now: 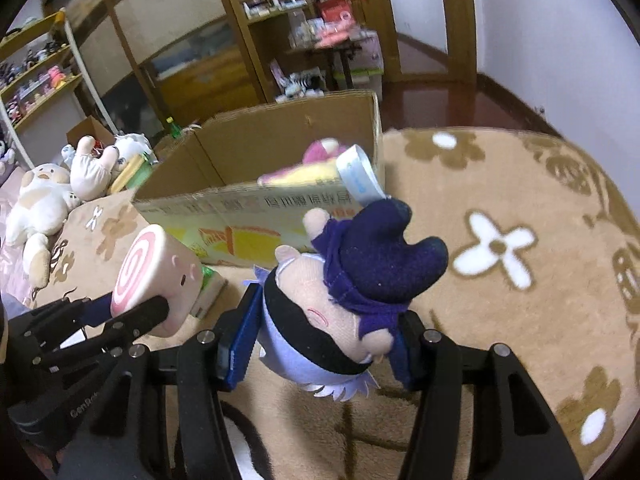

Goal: Organize soft objects
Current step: 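Lift the swirl cushion and doll and carry them over the box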

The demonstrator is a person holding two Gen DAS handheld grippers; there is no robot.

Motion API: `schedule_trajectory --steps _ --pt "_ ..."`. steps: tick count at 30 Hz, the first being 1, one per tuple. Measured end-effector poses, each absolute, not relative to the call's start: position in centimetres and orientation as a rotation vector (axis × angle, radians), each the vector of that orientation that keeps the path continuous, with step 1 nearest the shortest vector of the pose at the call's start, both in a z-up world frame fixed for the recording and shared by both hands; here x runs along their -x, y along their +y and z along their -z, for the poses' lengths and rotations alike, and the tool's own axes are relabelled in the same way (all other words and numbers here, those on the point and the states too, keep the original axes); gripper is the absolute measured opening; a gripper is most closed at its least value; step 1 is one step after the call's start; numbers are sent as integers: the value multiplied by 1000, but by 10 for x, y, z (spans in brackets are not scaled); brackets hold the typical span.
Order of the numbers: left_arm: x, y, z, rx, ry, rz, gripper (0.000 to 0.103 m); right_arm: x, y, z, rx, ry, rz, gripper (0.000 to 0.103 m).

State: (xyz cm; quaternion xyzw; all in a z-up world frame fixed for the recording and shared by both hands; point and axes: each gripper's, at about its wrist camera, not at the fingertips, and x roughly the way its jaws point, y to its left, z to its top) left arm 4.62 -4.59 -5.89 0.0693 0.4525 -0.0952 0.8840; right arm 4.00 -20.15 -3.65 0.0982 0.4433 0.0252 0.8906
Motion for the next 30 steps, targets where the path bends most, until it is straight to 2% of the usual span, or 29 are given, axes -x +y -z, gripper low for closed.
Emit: schedule_trajectory --steps 30 --pt "-28 -33 -18 -216 615 134 33 -27 -201 -34 -171 634 -65 60"
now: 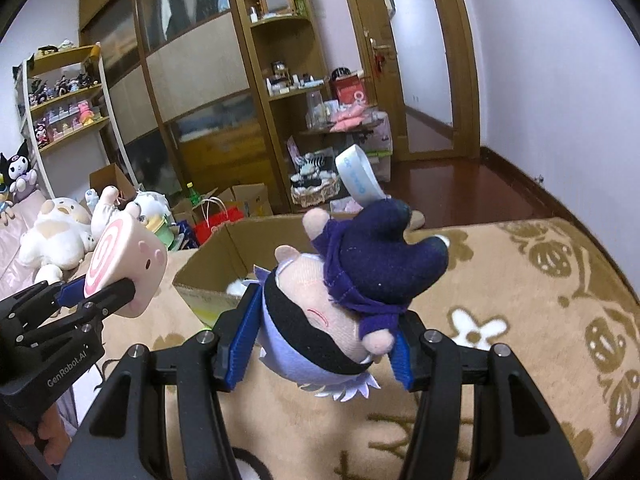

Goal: Organize soft objects
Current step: 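Lift the swirl cushion and doll and carry them over the box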

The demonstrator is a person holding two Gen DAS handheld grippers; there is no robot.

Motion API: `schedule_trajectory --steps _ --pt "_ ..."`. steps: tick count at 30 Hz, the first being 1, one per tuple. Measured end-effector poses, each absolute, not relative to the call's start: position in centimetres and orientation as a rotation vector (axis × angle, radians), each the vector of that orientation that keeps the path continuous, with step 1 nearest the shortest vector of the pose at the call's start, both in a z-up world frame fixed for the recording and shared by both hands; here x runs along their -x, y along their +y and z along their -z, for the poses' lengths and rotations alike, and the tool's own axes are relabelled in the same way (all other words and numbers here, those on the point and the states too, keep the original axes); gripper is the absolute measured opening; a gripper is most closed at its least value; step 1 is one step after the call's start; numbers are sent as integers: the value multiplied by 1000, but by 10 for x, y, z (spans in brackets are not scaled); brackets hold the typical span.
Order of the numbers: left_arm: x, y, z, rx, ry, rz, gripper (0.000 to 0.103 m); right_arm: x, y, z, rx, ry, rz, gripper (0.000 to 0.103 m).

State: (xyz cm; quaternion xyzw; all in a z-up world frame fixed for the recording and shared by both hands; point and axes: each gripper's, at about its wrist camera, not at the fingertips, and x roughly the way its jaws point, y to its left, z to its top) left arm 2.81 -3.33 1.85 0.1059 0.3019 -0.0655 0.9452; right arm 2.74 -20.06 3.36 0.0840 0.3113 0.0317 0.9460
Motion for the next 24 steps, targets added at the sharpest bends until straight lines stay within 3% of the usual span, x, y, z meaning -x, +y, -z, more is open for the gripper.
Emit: schedule_trajectory --steps 24 --pt "-91 -53 -67 -208 497 145 34 -80 -196 -76 -61 497 -118 60"
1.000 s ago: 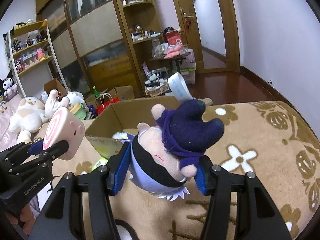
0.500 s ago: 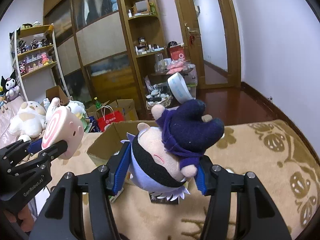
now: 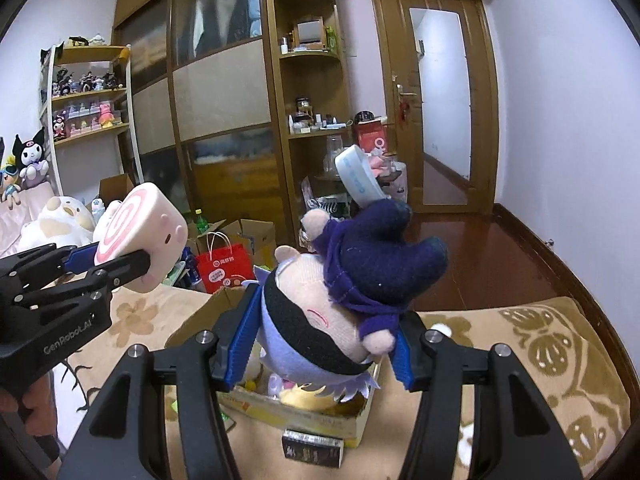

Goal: Organize soft objects
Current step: 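Lift the swirl cushion and doll and carry them over the box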

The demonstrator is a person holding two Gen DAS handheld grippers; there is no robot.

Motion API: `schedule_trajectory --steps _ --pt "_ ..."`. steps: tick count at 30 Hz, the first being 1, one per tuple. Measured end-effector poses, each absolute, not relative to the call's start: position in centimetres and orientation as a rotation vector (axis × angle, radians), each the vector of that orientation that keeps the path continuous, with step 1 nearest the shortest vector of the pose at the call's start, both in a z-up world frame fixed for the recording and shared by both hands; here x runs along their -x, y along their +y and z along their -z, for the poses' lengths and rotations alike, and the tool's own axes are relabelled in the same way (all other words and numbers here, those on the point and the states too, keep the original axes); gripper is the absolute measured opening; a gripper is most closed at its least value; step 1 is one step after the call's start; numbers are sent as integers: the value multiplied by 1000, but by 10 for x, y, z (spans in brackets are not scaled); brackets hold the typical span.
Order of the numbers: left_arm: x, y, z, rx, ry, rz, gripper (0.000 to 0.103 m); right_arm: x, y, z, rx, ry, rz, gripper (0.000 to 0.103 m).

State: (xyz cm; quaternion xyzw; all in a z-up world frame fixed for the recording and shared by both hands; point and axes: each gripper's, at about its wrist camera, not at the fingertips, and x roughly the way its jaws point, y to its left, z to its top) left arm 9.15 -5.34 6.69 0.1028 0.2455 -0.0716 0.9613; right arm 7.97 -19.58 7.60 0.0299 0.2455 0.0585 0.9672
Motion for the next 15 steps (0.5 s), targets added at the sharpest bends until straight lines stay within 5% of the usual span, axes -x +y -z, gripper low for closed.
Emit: schedule_trajectory --steps 15 --pt "-127 -41 -24 -180 577 122 34 -102 -185 -46 -18 531 -150 61"
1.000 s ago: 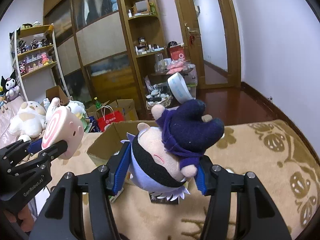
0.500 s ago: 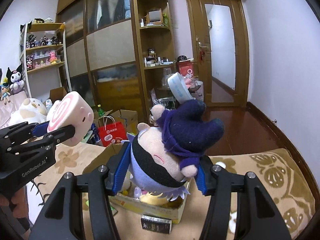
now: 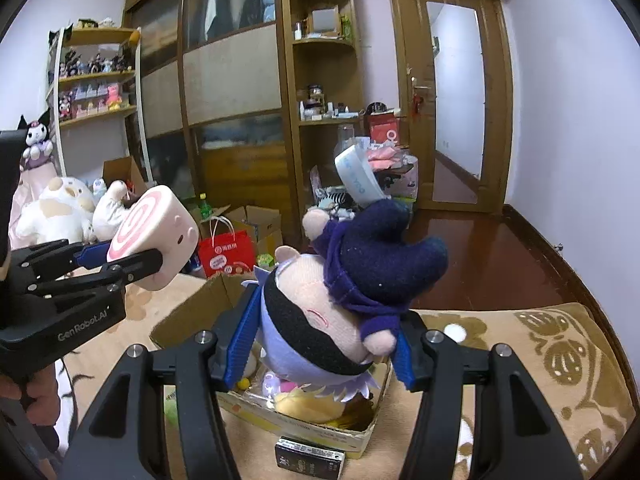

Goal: Organize soft objects
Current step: 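Lift the swirl cushion and doll and carry them over the box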

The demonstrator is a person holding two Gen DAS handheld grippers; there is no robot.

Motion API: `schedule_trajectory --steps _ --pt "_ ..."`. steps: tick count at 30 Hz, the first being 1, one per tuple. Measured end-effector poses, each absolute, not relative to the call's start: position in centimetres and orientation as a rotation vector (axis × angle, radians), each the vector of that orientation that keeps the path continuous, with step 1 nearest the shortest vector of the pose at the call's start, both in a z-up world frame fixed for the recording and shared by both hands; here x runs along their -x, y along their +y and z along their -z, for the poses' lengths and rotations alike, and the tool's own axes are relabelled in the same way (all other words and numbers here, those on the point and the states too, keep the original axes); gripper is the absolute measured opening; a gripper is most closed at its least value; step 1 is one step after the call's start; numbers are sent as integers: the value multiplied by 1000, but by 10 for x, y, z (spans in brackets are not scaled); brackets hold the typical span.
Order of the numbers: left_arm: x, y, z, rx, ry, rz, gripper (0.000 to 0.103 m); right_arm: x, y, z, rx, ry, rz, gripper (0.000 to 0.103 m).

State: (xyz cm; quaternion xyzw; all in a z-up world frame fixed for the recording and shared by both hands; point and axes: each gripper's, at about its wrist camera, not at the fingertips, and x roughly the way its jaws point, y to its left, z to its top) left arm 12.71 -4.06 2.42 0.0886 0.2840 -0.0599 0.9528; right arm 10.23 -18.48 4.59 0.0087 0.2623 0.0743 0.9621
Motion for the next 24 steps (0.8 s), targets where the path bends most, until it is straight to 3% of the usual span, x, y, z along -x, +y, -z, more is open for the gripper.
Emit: schedule_trajectory --steps 24 --pt "-164 -47 35 -176 723 139 35 -140 -189 3 -101 615 -173 63"
